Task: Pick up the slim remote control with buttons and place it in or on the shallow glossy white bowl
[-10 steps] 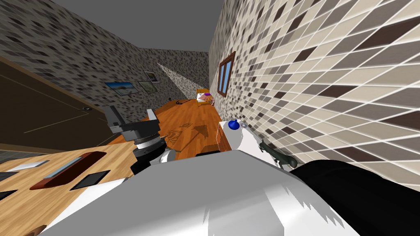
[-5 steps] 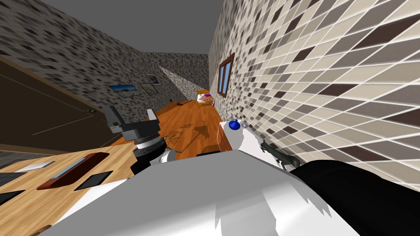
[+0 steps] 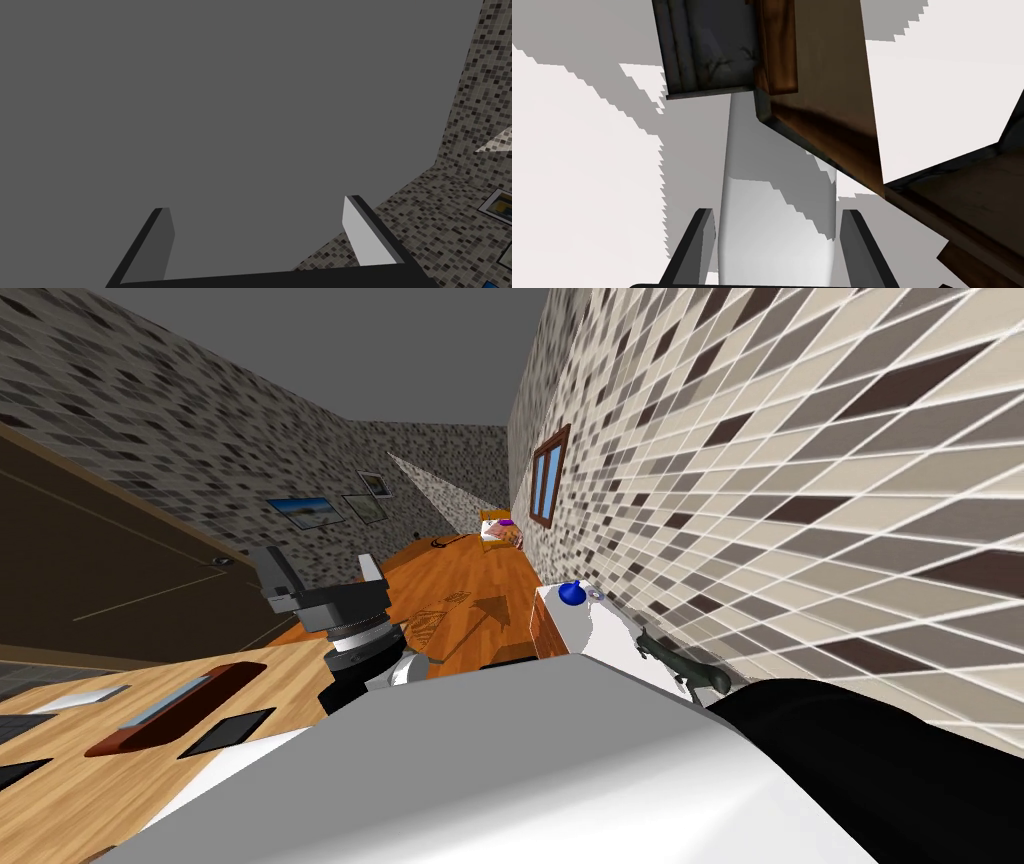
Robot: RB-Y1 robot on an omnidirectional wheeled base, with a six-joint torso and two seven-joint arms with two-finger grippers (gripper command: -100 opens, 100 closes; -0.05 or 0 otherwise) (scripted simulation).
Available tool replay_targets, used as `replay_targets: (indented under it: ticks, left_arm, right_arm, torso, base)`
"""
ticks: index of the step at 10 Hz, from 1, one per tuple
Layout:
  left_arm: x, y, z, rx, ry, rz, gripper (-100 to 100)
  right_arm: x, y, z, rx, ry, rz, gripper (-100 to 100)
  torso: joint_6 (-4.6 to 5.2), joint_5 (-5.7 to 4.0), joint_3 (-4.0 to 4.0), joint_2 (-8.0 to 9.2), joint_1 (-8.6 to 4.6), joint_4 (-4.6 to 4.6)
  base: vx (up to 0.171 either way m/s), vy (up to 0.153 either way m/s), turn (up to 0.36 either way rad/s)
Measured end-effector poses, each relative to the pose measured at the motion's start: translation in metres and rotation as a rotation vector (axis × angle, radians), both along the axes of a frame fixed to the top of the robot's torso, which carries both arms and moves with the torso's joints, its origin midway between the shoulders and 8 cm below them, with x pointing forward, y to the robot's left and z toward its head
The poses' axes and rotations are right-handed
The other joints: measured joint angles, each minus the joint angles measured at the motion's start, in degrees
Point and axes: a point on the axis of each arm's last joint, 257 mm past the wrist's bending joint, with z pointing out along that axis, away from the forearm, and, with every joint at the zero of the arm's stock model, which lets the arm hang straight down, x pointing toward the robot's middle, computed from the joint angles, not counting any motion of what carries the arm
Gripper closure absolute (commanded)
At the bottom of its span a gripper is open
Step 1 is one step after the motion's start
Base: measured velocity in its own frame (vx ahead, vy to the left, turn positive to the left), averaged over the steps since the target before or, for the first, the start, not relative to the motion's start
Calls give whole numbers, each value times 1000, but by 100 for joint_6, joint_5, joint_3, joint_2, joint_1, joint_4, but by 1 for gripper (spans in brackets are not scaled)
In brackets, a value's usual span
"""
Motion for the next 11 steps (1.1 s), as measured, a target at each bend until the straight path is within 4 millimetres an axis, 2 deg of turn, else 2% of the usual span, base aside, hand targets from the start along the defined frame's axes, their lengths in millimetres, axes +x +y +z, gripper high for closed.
replay_targets:
  ticks: [2, 3, 8, 11]
  left_arm:
    - [0, 0, 0, 0, 0, 0, 0]
    - [0, 0, 0, 0, 0, 0, 0]
    - [0, 0, 0, 0, 0, 0, 0]
    - [0, 0, 0, 0, 0, 0, 0]
  right_arm:
    - [-13, -1, 2, -2, 18, -27, 100]
    - [-24, -4, 13, -5, 40, -33, 100]
    - [-37, -21, 36, -27, 99, -47, 100]
    - [-38, -17, 38, -1, 128, -62, 100]
  torso:
    - [26, 13, 2, 17, -40, -14]
    - [33, 58, -2, 26, -40, -31]
    - [22, 146, -13, 36, -52, -59]
    - [39, 156, -7, 51, -29, -62]
  base:
    - [19, 22, 27]
    - [17, 41, 3]
    - [-20, 48, 26]
    - [-75, 76, 9]
